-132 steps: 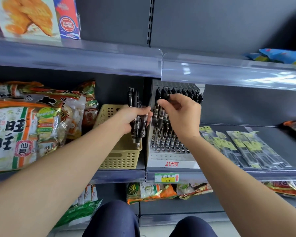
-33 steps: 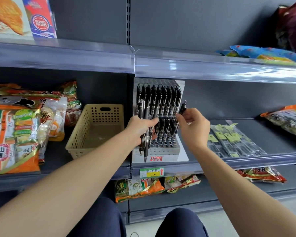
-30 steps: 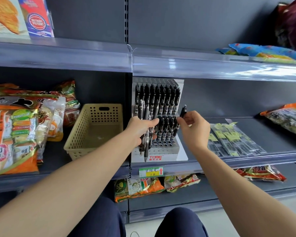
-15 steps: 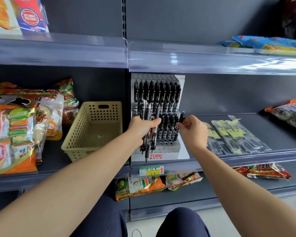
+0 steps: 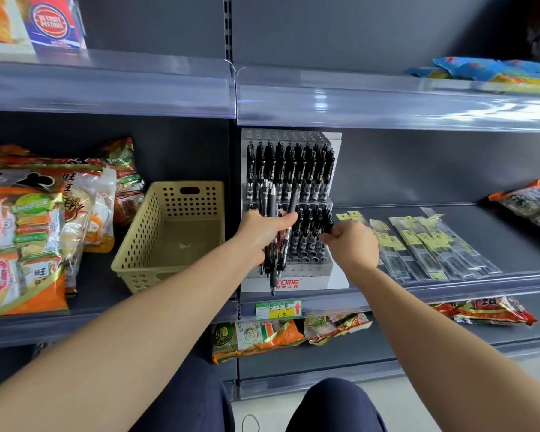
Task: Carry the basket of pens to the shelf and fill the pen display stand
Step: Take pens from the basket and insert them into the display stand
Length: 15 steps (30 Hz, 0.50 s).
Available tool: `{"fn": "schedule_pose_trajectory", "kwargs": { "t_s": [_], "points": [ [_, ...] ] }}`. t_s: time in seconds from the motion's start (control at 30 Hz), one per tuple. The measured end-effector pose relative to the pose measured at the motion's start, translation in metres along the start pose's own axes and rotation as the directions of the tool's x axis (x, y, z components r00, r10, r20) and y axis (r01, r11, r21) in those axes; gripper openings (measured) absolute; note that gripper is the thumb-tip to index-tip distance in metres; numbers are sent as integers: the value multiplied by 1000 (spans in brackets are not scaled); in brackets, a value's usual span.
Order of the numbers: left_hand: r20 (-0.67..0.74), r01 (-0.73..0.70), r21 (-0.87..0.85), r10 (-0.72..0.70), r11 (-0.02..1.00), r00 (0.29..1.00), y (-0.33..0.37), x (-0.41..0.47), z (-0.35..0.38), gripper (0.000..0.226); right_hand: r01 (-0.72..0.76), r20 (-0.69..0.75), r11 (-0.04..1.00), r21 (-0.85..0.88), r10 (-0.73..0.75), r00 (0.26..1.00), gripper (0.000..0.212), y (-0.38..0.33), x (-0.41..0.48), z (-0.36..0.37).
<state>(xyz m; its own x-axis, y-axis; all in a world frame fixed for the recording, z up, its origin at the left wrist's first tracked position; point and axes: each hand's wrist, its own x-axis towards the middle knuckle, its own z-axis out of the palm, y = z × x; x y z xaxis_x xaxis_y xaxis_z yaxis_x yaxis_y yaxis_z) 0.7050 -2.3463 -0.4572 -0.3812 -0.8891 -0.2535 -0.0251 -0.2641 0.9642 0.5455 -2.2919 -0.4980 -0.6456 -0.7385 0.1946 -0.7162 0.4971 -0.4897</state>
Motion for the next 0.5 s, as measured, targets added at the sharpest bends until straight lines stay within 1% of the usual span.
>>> {"fn": "schedule_pose_trajectory", "kwargs": {
  "t_s": [0.07, 0.17, 0.23, 0.27, 0.33, 0.4, 0.5],
  "points": [
    [3, 5, -12, -5, 1000, 1000, 1, -2, 1, 96, -8, 10, 1000, -9, 8, 1000, 41, -1, 1, -2],
    [6, 11, -24, -11, 1000, 1000, 1, -2, 2, 97, 2, 8, 1000, -11, -2, 1000, 33, 0, -3, -4],
    [-4, 20, -33, -20, 999, 1000, 1, -2, 2, 98, 15, -61, 1000, 11, -15, 998, 35, 0, -11, -4],
    [-7, 26, -40, -26, 999, 1000, 2, -3, 2, 98, 51, -117, 998, 38, -47, 992, 34, -1, -15, -4],
    [-14, 32, -70, -33, 997, 999, 3, -2, 2, 97, 218, -230, 969, 115, -188, 955, 26, -4, -22, -4],
    [-20, 44, -93, -46, 995, 999, 6, -3, -1, 98, 429, -303, 893, 137, -374, 877, 17, -10, -28, -5],
    [-48, 74, -129, -81, 989, 996, 12, -6, -5, 96, 662, -321, 746, 67, -613, 722, 30, -21, -32, -6]
  ]
}}
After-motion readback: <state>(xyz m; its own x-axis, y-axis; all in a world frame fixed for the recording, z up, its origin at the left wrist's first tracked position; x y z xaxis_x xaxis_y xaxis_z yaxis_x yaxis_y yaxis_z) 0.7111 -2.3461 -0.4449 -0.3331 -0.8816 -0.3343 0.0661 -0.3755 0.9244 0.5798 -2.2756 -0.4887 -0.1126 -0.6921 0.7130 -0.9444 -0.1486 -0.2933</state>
